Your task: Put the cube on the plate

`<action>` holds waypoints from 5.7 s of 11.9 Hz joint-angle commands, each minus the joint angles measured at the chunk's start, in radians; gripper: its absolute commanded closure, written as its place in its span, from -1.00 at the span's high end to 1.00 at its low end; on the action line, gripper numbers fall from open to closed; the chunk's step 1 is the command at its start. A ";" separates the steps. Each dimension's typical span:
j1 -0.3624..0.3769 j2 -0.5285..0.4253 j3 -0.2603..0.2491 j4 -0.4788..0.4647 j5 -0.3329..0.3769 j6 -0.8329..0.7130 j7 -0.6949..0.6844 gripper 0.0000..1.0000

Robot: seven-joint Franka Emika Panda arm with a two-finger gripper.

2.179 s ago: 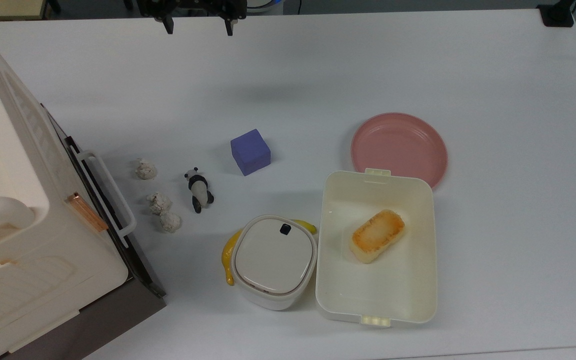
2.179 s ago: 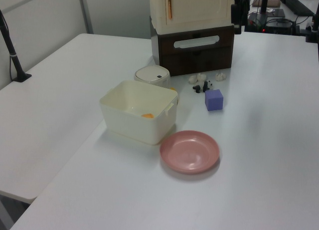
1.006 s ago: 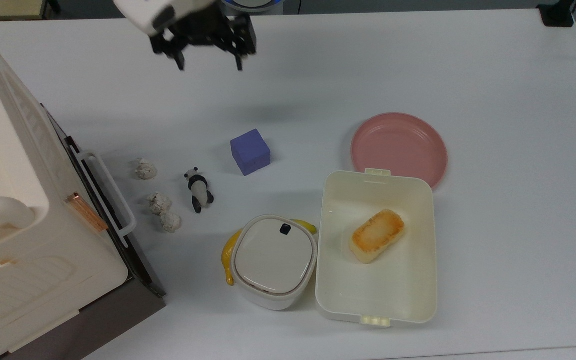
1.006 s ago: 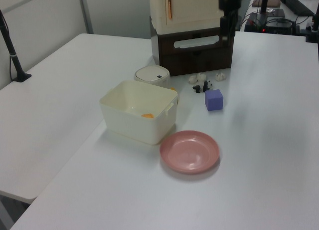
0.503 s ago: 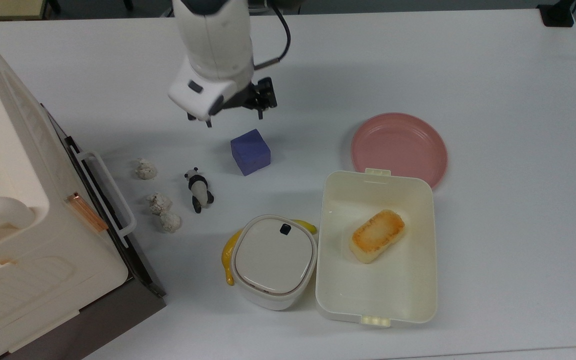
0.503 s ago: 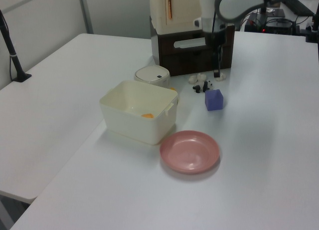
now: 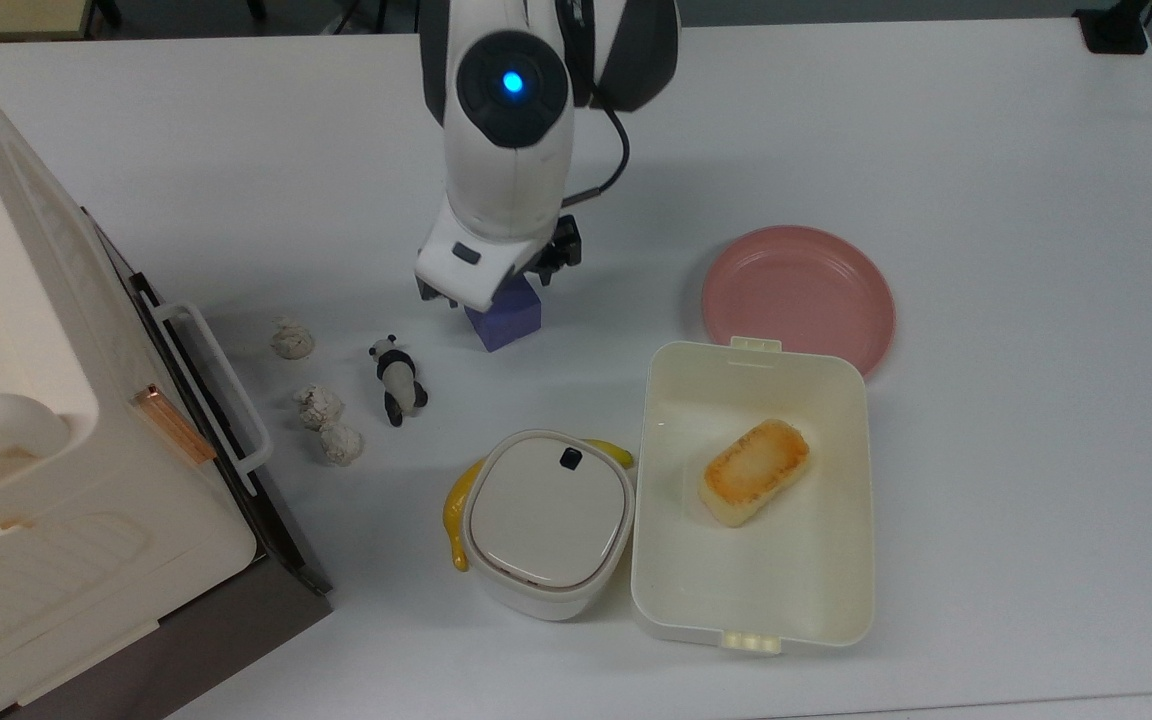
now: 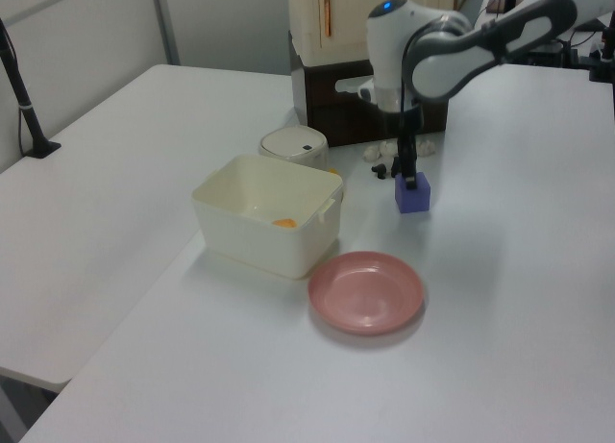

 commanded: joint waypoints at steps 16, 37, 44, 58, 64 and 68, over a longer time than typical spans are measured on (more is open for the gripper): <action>0.127 0.023 0.297 0.130 0.008 0.052 0.883 0.15; -0.045 -0.243 -0.049 0.145 -0.012 -0.347 0.157 1.00; -0.057 -0.256 -0.057 0.142 -0.010 -0.347 0.157 1.00; -0.083 -0.253 -0.057 0.149 -0.010 -0.350 0.158 1.00; -0.094 -0.264 -0.060 0.154 -0.010 -0.351 0.157 1.00; -0.115 -0.272 -0.055 0.159 -0.009 -0.353 0.157 1.00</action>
